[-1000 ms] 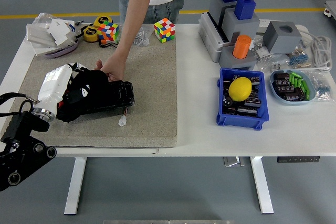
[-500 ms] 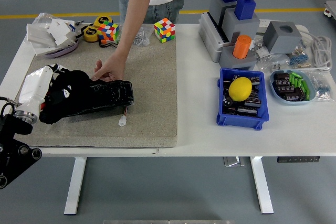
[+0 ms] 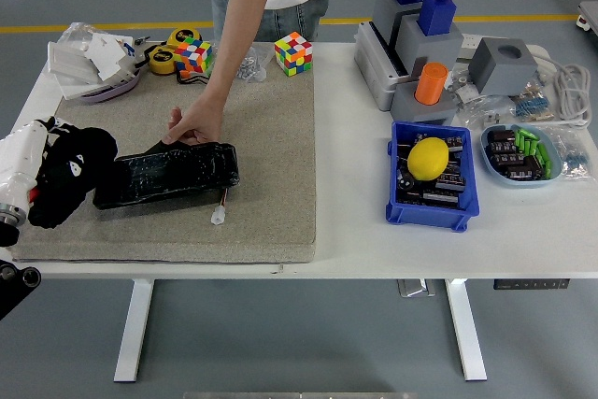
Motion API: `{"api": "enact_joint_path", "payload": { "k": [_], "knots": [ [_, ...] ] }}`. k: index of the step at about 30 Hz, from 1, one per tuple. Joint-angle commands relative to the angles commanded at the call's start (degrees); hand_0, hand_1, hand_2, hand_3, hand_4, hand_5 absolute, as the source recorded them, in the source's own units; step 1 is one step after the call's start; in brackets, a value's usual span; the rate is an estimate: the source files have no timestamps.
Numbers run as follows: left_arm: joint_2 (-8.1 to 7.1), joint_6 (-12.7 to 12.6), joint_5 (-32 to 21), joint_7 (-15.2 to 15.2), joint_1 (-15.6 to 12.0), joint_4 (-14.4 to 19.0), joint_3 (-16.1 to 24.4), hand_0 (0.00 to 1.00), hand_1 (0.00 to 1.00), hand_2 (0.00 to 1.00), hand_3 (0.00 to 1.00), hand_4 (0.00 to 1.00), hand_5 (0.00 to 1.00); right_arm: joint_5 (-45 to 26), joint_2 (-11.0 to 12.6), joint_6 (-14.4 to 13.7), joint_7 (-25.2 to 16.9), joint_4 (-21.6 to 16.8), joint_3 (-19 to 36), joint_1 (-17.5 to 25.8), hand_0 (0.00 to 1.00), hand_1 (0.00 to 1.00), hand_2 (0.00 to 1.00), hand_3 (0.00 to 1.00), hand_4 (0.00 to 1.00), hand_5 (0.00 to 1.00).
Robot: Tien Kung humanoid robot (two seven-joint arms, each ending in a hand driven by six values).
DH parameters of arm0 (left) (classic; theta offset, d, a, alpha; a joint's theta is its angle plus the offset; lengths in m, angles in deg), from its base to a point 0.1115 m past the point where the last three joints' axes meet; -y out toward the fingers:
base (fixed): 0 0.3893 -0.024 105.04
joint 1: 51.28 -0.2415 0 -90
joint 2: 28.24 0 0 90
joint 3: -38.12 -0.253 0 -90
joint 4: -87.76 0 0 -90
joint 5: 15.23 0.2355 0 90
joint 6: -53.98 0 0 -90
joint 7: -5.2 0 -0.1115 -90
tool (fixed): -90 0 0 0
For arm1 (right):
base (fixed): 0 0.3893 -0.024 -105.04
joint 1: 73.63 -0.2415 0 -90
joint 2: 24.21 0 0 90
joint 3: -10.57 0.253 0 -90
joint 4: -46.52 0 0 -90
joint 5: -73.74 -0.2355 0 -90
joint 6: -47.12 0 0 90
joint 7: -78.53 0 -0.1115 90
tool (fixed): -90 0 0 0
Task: Pick the rag up,wipe the panel,place it on the desk
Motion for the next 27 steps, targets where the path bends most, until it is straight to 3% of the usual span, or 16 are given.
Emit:
{"api": "enact_joint_path", "payload": {
  "k": [8,27],
  "knots": [
    [0.34,0.0,-0.3,-0.2,0.6,0.0,-0.8,0.203,0.140,0.550,0.556,0.454,0.002,0.0,0.0,-0.1,-0.1,0.0,0.1,-0.1,0.761,0.629,0.697,0.603,0.982,0.592],
    [3.00,0.0,-2.4,-0.1,5.9,0.5,-9.3,0.203,0.140,0.551,0.557,0.456,0.002,-0.2,0.1,0.0,0.0,0.1,-0.4,-0.4,0.759,0.628,0.697,0.604,0.982,0.592]
  ]
}}
